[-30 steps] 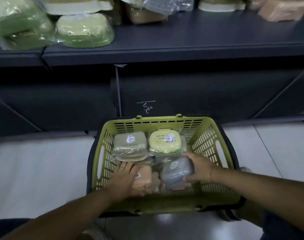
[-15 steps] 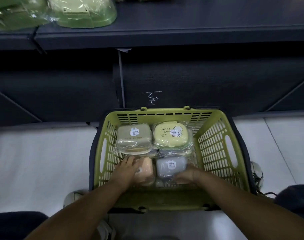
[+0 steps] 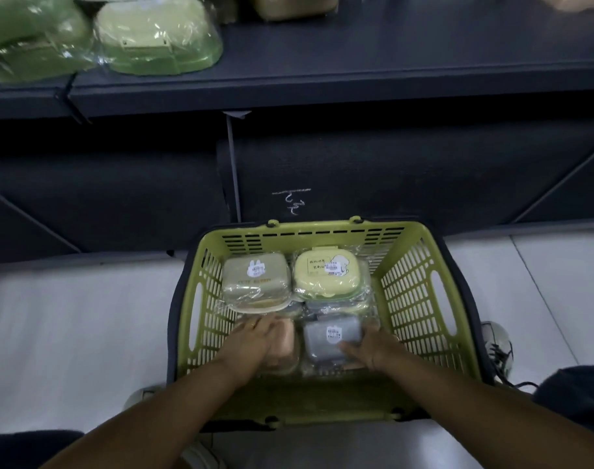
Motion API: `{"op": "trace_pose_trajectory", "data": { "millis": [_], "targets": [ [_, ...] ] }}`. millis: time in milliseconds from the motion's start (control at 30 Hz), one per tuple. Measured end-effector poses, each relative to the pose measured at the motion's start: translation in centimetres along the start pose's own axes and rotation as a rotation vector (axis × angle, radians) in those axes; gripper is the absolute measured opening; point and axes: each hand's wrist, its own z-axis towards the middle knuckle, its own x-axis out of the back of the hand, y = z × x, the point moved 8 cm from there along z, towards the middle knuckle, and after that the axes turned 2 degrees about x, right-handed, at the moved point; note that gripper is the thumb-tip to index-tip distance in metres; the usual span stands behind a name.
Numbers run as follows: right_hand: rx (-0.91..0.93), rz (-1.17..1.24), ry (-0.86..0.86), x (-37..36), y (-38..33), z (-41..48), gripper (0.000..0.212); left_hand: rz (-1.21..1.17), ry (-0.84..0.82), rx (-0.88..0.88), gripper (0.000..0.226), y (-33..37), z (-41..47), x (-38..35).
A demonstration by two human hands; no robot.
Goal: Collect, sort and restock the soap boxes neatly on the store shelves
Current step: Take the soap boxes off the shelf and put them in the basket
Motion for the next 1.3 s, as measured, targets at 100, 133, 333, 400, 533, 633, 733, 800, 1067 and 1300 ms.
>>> {"op": "trace_pose_trajectory", "data": {
  "millis": [100,133,333,400,533,633,733,800,1067,1300],
  "targets": [
    [0.125,-0.204,-0.223,3.0,-4.5,-2.5,0.041,-0.033,0.207,-0.208,0.050,3.3,-1.5,6.8],
    [0.186,-0.291,-0.313,5.0,-6.7,-4.1,0.041,-0.002,0.353,-0.321,0.039,4.9,-2.2,10.1],
    [0.536,0.069,-0.419,26.6,-17.8,-15.3,0.068,-0.116,1.091,-0.721,0.017,10.4,-7.3,32.2],
    [0.643,0.318,-0.169,36.2,-19.2,-16.0,0.082,-0.168,1.225,-0.665,0.020,10.2,-6.3,38.5],
    [0.593,0.487,0.741,53.4,-14.5,-11.7,0.039,-0.299,1.214,-0.497,0.031,10.2,-0.2,46.6],
    [0.301,0.193,1.149,60.1,-9.4,-8.3,0.059,-0.322,1.128,-0.428,0.055,12.3,5.8,50.7],
    [0.196,0.134,1.183,62.0,-7.0,-5.1,0.076,-0.328,1.118,-0.366,0.073,15.3,10.9,54.9],
    [0.195,0.153,1.175,62.4,-6.2,-3.3,0.077,-0.326,1.128,-0.309,0.080,17.1,13.7,57.4],
    [0.266,-0.088,1.185,63.3,-7.6,-1.9,0.093,-0.105,1.009,-0.015,0.098,21.7,21.2,64.2],
    [0.208,-0.389,1.257,59.7,-10.1,-4.8,0.088,-0.260,0.958,0.094,0.081,18.3,20.9,65.3]
  ]
}}
